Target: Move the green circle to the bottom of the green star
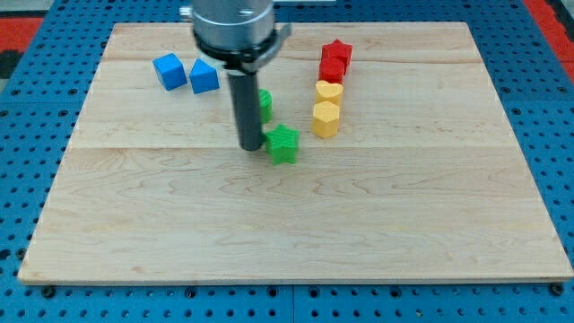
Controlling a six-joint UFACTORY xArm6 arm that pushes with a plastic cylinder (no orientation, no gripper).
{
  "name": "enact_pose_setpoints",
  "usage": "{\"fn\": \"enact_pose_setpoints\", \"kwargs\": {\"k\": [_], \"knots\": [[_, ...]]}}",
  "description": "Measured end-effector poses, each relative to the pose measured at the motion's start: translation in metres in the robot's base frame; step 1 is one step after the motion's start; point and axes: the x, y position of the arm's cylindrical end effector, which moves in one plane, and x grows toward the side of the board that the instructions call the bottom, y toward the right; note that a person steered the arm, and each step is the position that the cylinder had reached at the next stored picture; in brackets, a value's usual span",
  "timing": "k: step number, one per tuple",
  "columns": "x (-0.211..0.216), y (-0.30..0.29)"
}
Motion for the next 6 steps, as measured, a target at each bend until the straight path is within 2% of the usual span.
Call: {"fn": "enact_pose_setpoints", "kwargs": {"k": [1,2,3,4,5,6], "knots": [[0.003,0.041],[0.028,0.002],[-0.003,-0.071],[-0.087,-0.076],[-0.13,-0.019],[-0.102,0.004]]}}
